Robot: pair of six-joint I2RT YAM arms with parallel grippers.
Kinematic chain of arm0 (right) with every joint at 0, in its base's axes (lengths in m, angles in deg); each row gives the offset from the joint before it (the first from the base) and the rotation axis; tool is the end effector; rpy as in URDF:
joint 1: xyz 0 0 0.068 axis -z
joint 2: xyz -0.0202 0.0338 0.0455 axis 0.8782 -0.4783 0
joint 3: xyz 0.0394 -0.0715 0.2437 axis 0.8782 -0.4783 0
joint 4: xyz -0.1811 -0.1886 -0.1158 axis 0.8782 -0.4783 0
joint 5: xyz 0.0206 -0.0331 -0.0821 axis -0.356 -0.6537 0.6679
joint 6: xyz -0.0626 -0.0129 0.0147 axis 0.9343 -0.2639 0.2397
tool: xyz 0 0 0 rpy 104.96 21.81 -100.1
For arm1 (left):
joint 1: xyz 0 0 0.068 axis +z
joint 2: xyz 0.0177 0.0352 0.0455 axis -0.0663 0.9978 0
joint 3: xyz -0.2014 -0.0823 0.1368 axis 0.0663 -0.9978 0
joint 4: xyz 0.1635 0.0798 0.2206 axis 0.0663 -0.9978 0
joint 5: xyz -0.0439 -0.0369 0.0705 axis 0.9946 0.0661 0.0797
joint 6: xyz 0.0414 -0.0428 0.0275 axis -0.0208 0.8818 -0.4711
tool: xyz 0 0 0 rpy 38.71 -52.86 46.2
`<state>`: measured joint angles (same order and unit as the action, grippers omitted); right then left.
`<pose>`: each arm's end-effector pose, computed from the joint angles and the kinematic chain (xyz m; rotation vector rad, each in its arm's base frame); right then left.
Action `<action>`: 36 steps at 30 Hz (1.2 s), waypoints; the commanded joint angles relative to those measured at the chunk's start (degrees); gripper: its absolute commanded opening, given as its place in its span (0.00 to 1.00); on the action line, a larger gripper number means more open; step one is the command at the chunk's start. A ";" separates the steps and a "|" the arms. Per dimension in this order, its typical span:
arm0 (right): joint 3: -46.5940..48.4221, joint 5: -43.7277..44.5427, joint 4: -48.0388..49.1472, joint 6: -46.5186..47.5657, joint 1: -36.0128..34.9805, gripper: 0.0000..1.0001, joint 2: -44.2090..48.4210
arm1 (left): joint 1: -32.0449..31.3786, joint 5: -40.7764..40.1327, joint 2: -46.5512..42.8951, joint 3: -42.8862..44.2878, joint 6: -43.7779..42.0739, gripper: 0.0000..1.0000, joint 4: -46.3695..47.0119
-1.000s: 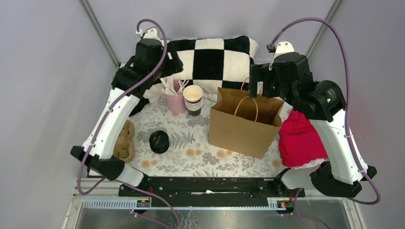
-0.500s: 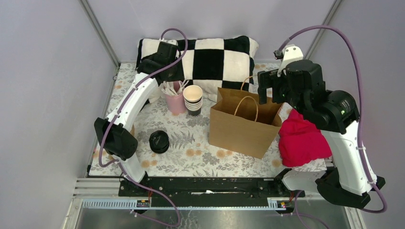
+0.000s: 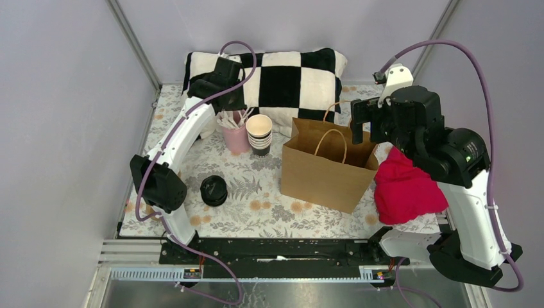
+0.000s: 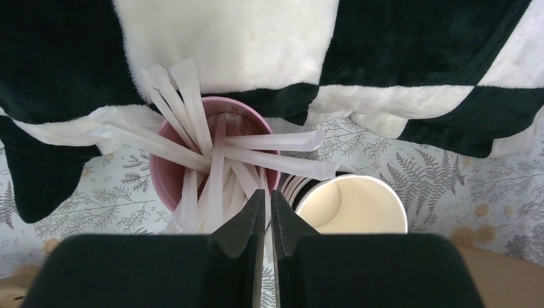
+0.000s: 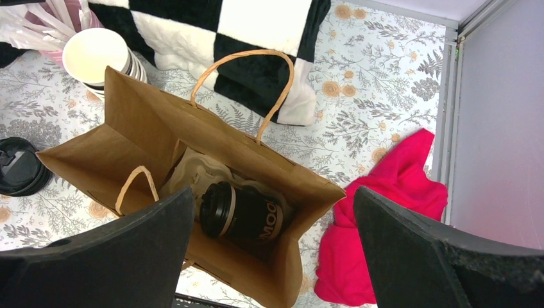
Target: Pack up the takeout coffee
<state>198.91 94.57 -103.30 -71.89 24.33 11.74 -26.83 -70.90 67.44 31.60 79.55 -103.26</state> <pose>0.1684 0.1017 0.5210 -0.2739 1.9439 0.0843 0.3914 -0.1575 0.3492 -0.0178 2.3432 -0.1871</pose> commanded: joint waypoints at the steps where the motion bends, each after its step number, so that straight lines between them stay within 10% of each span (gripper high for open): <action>1: -0.31 0.06 1.58 1.01 0.08 1.00 0.67 | -0.21 -1.67 -0.56 1.79 -0.88 0.11 -0.40; 4: -0.55 -0.06 2.04 1.13 0.05 1.00 0.88 | -0.60 -1.41 -0.96 0.62 -0.79 0.29 -0.30; 13: -0.72 -0.81 1.91 0.53 0.10 1.00 1.77 | -1.32 -3.95 -1.86 2.29 -1.33 0.00 -0.86; 36: 0.45 -2.98 2.90 0.84 0.10 1.00 0.50 | -1.32 -0.34 -13.69 26.70 -6.66 0.00 -6.38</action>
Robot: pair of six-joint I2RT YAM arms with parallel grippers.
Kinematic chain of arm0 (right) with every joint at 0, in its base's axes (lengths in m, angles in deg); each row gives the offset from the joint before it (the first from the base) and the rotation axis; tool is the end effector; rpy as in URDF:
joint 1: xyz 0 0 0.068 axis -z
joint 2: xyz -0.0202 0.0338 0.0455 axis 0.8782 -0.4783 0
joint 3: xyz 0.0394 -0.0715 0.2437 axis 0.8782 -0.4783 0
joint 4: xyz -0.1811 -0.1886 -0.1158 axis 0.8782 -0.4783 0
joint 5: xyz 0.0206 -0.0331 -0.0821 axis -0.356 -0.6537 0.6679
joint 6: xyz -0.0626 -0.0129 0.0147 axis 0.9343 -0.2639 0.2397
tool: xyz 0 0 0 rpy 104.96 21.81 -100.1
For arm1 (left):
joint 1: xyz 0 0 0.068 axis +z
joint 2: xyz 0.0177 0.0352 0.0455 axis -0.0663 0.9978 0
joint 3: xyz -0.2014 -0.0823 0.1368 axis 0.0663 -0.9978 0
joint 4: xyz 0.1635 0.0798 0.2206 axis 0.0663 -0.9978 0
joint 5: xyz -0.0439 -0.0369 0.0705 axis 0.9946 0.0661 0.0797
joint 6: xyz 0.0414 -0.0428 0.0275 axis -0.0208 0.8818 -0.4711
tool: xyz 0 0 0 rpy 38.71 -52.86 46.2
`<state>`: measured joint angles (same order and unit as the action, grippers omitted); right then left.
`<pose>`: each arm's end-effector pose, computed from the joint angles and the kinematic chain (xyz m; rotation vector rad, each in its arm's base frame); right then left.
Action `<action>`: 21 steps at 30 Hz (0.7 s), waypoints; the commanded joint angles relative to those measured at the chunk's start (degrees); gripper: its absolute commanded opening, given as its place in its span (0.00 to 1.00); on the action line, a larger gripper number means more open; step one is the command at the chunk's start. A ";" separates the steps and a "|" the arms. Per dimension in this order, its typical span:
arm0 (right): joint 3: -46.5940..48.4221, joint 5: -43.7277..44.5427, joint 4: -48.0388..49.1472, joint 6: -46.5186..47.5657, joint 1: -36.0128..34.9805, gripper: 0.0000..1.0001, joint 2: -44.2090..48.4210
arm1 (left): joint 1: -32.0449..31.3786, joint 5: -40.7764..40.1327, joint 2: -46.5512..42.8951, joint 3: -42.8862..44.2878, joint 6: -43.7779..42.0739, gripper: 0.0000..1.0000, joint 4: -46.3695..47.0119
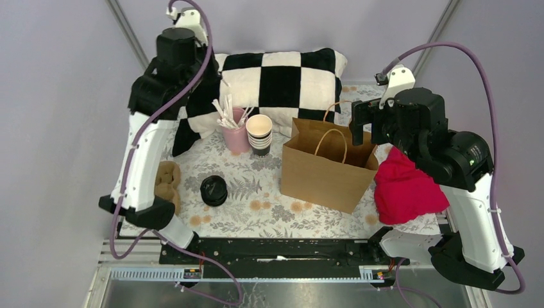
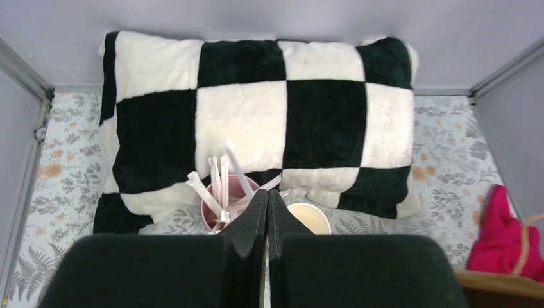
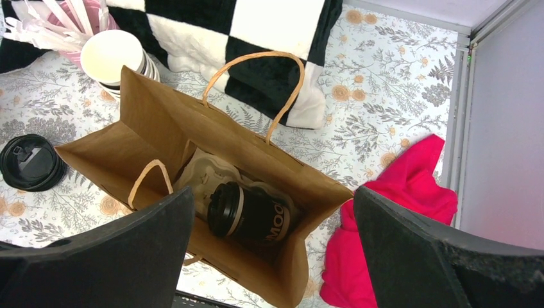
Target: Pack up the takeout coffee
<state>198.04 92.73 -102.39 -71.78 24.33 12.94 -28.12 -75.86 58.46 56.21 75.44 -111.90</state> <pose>0.1639 0.1003 0.5221 -0.2887 1.9284 0.1235 0.2989 -0.1213 0.5332 -0.0267 1.9090 -0.2420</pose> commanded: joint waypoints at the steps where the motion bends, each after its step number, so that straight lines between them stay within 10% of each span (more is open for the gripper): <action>1: 1.38 -1.27 1.94 0.79 0.05 1.00 -0.73 | -0.03 6.53 -5.98 1.90 -2.74 0.00 3.53; 21: 0.23 -2.38 3.29 0.34 0.06 1.00 -0.20 | -0.39 52.12 -13.86 -7.59 14.83 0.00 22.02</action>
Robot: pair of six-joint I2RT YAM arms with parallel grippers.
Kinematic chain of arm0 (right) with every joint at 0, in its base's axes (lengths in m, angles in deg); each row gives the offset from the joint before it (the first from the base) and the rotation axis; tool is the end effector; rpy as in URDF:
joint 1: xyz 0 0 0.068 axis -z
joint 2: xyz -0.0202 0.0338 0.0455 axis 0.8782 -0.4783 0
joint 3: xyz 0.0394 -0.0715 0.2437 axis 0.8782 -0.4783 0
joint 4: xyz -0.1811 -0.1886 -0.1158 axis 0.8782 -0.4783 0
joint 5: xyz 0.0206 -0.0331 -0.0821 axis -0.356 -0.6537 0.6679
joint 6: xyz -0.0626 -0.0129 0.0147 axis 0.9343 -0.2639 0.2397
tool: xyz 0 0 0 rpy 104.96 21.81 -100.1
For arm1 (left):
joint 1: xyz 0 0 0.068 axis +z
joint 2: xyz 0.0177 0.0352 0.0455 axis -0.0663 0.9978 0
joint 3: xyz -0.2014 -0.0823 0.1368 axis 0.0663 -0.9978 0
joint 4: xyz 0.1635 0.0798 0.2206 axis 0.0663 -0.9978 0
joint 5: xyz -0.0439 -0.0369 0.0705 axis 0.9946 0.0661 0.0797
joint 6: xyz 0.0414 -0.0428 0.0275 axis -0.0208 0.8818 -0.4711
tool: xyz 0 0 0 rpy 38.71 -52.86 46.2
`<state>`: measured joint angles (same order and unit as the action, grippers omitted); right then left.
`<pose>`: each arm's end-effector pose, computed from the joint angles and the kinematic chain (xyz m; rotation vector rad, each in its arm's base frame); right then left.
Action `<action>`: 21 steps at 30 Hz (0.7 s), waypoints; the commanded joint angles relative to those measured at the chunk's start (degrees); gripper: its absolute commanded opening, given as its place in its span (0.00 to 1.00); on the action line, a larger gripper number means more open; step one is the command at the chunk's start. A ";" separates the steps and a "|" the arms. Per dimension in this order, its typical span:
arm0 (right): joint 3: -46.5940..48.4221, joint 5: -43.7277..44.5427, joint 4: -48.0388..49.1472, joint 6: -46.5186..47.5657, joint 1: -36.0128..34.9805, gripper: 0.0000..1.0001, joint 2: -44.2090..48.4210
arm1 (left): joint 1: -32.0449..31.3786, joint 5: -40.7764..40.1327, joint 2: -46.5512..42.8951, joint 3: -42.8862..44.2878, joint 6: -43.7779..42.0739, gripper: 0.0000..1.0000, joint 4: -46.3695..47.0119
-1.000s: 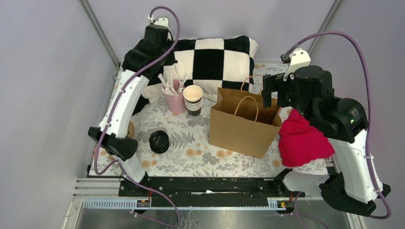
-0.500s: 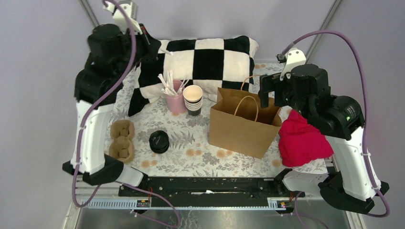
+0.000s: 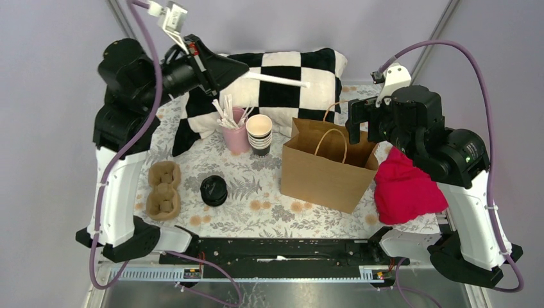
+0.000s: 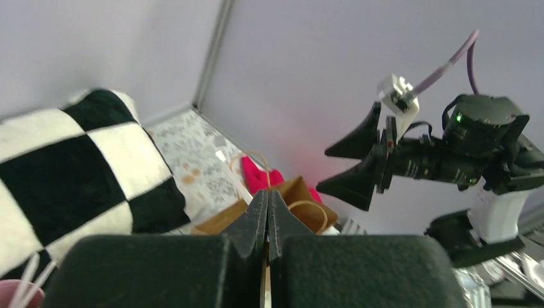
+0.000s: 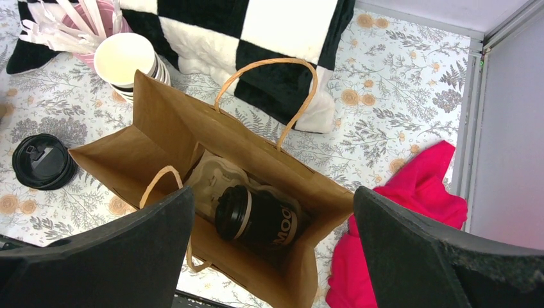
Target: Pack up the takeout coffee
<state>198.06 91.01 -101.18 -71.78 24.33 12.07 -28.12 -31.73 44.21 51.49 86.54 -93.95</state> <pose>0.1692 0.1060 0.5216 -0.3066 1.9254 0.1548 0.1935 -0.1158 0.6119 0.4211 1.4915 -1.0958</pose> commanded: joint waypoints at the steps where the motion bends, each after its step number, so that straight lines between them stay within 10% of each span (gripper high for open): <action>1: 0.16 -0.59 2.22 0.35 0.05 1.00 0.87 | -0.71 7.84 0.16 -3.80 3.62 0.00 4.10; 21: -0.15 0.04 2.76 0.87 0.05 1.00 1.67 | -9.87 5.59 6.05 2.11 -2.82 0.00 -8.10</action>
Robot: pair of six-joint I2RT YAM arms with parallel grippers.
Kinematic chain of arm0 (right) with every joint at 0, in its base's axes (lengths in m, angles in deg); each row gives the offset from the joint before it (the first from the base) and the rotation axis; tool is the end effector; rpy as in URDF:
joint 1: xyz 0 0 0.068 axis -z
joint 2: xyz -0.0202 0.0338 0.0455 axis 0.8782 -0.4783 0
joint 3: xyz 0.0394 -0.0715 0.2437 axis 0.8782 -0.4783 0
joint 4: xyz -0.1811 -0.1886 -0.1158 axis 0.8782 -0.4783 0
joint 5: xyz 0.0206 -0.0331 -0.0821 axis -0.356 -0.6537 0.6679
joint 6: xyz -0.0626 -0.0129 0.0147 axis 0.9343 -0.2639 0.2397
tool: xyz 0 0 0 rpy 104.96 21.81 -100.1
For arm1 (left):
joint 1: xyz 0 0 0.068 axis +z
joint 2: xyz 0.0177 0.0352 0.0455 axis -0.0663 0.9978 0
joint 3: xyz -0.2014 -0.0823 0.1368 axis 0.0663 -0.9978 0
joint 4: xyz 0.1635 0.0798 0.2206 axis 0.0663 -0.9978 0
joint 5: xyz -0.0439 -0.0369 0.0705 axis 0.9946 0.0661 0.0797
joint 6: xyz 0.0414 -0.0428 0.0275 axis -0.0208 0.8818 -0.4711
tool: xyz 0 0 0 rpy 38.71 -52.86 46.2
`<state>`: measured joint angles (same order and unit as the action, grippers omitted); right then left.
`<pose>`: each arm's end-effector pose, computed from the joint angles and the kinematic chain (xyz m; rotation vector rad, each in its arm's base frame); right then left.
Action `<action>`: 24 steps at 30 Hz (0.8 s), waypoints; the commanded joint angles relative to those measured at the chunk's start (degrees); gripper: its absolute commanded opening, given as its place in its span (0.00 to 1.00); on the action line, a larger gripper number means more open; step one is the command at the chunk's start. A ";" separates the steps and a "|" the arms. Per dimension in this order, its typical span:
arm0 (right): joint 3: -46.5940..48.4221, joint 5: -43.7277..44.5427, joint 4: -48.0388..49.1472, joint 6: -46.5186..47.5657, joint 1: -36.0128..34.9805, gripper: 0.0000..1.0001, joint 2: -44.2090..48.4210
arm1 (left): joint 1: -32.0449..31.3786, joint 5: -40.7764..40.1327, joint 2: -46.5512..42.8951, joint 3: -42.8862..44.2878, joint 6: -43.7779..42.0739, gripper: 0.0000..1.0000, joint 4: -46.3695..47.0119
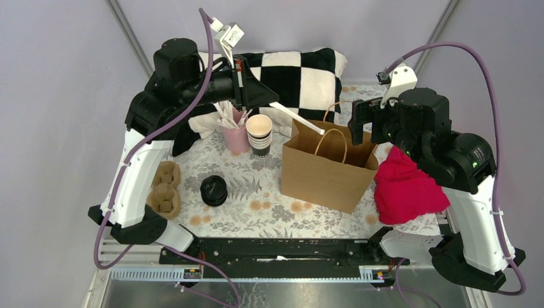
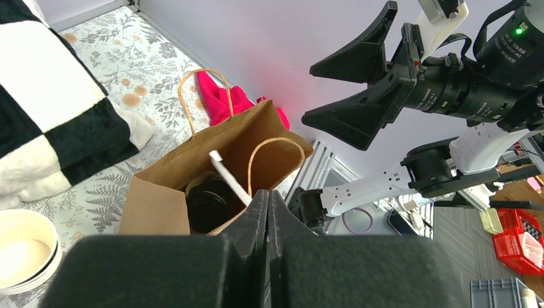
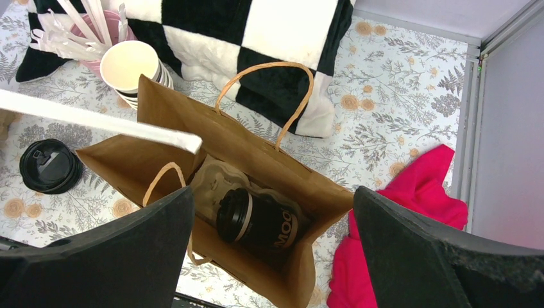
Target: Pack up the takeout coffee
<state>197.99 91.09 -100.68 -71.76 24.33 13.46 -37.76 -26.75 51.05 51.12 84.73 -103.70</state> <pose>0.1617 0.1003 0.5265 -0.2938 1.8976 0.1670 0.2153 -0.1806 0.5625 0.6249 1.7719 -1.2628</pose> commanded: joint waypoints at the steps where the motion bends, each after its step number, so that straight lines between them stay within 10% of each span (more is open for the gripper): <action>1: -0.16 -0.10 2.30 0.73 0.02 1.00 0.31 | -0.22 0.87 -0.71 2.27 -1.00 0.00 1.64; 24: -0.10 0.40 1.50 -0.25 0.07 1.00 1.26 | -6.38 -4.26 1.84 -2.41 -3.84 0.00 1.56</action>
<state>197.62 91.09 -100.70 -71.83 24.33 14.03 -43.99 -29.74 54.26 48.67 82.56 -104.18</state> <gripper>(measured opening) 0.994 0.005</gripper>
